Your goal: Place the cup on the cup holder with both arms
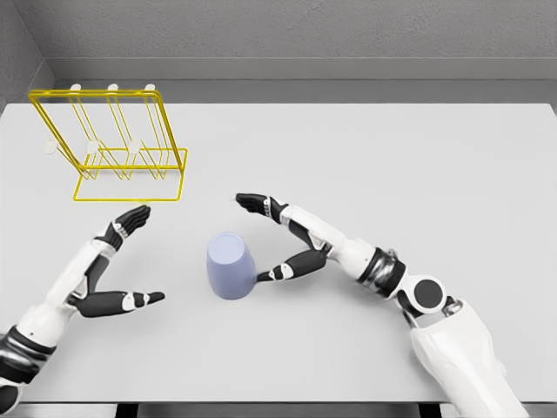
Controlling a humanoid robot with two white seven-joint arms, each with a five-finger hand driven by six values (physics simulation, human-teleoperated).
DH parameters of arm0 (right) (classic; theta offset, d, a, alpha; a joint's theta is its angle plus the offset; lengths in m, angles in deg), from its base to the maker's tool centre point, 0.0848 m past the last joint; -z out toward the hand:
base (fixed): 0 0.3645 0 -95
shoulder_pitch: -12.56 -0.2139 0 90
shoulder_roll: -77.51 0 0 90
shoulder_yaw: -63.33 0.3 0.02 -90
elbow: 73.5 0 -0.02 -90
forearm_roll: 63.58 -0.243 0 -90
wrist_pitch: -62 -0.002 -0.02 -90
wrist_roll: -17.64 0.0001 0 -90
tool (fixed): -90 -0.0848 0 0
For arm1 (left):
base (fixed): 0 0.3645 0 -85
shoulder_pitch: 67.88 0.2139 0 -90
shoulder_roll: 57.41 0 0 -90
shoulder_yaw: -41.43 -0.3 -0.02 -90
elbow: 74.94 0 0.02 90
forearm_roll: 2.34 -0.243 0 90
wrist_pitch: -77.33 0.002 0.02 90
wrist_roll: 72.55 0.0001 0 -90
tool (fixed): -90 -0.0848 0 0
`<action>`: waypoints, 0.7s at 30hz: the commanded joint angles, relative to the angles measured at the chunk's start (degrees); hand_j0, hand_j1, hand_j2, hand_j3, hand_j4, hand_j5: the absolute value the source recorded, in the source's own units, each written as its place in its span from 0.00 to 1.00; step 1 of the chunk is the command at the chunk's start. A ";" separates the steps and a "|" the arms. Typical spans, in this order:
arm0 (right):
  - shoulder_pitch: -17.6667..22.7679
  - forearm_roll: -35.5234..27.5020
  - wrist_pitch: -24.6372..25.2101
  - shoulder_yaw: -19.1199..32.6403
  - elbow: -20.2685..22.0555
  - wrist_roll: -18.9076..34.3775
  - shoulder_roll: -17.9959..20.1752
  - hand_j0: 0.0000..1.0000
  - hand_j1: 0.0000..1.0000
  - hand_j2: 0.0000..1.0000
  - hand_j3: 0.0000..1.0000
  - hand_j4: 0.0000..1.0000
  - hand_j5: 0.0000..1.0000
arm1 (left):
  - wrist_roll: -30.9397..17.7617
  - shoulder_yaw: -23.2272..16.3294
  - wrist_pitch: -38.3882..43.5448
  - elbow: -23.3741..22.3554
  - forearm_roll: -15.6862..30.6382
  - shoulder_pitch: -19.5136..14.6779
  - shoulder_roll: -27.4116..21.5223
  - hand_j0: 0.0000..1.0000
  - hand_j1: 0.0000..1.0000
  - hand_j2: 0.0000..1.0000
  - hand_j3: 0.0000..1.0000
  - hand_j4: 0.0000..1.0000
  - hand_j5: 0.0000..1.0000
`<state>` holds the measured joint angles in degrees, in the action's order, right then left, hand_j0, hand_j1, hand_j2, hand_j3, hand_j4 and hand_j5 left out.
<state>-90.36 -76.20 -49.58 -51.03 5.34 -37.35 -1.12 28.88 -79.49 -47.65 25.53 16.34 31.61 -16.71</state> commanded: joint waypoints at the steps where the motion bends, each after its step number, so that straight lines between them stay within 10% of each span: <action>1: 0.00 -0.48 0.05 1.33 -0.09 -0.01 1.81 1.00 1.00 1.00 1.00 1.00 1.00 | 0.00 -3.54 -0.02 -0.01 1.53 0.00 -0.01 1.00 1.00 1.00 1.00 1.00 1.00; 12: -1.84 -1.18 -0.12 18.38 -1.23 -0.01 19.48 1.00 1.00 1.00 1.00 1.00 1.00 | 0.00 -9.08 -0.02 -0.01 2.15 -3.69 2.27 1.00 1.00 1.00 1.00 1.00 1.00; 21: -4.48 4.00 -3.72 16.89 -1.76 -0.01 22.90 1.00 1.00 1.00 1.00 1.00 1.00 | -0.09 -9.17 -0.02 -0.18 3.29 -4.75 4.73 1.00 1.00 1.00 1.00 1.00 1.00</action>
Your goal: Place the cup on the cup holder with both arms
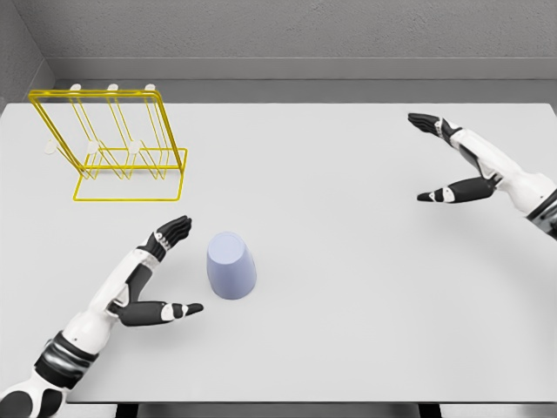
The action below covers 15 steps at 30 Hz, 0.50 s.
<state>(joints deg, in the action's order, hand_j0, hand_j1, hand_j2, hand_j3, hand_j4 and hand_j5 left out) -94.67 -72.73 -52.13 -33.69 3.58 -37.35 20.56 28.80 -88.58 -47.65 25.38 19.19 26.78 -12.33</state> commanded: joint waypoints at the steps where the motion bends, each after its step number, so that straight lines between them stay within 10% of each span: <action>1: 0.00 0.54 -3.90 -1.24 0.00 -0.01 1.93 1.00 1.00 1.00 1.00 1.00 1.00 | 0.00 -0.07 -0.02 -0.12 0.71 0.00 0.70 1.00 1.00 1.00 1.00 1.00 1.00; 8: 1.49 -12.03 -9.97 1.05 -1.93 -0.01 6.15 1.00 1.00 1.00 1.00 1.00 1.00 | 0.08 0.01 -0.02 -0.39 1.33 -0.18 1.67 1.00 1.00 1.00 1.00 1.00 1.00; 15: 3.69 -11.86 -10.87 0.35 0.88 -0.01 7.82 1.00 1.00 1.00 1.00 1.00 1.00 | 0.00 0.01 3.78 -0.47 1.15 -0.26 2.46 1.00 1.00 1.00 1.00 1.00 1.00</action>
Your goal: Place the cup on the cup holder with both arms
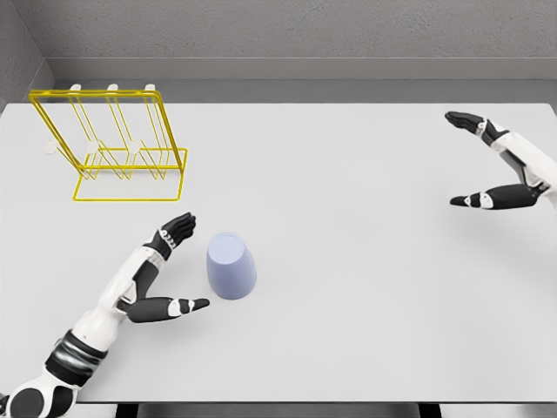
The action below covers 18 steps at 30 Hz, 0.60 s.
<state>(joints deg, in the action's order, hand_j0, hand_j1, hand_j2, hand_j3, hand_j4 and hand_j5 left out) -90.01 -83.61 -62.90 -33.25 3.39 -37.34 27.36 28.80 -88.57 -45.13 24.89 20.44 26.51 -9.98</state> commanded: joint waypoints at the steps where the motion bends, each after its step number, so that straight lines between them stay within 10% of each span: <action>1: 0.00 -0.98 -0.10 -1.23 0.98 -0.02 1.63 1.00 1.00 1.00 1.00 1.00 1.00 | -0.01 -0.08 1.52 0.02 -0.11 0.00 0.38 1.00 1.00 1.00 1.00 1.00 1.00; 18: -0.35 -0.27 -0.10 -2.11 1.42 -0.02 4.79 1.00 1.00 1.00 1.00 1.00 1.00 | -0.18 -0.08 5.39 -1.30 -0.46 -0.88 3.64 1.00 1.00 1.00 1.00 1.00 1.00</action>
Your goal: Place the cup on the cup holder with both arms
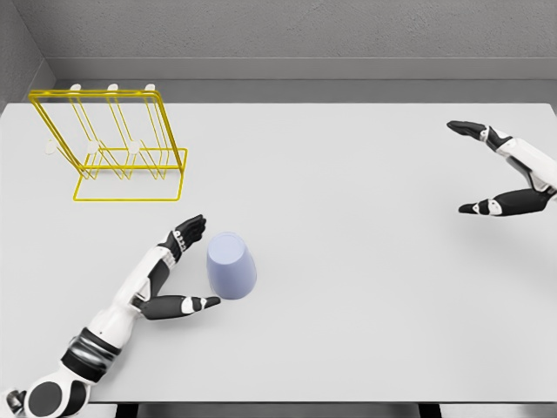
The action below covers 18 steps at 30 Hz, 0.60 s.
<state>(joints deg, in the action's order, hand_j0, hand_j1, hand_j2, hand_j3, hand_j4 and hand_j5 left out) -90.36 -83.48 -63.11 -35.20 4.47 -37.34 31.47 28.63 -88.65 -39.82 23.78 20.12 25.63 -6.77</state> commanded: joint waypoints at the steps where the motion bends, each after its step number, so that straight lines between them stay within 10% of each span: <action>1: 0.00 -0.49 0.12 -2.00 0.69 -0.02 1.12 1.00 1.00 1.00 1.00 1.00 1.00 | -0.01 0.00 0.08 -0.19 -0.05 0.00 0.43 1.00 1.00 1.00 1.00 1.00 1.00; 18: 0.00 -1.81 0.12 -2.01 -0.01 -0.02 0.51 1.00 1.00 1.00 1.00 1.00 1.00 | -0.19 0.09 2.98 -1.33 0.13 -0.09 4.20 1.00 1.00 1.00 1.00 1.00 1.00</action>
<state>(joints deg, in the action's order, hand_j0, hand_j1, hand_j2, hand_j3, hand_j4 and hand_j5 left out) -90.36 -84.67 -63.13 -37.19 4.56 -37.34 32.05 28.45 -88.57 -36.94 22.42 20.32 25.54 -2.73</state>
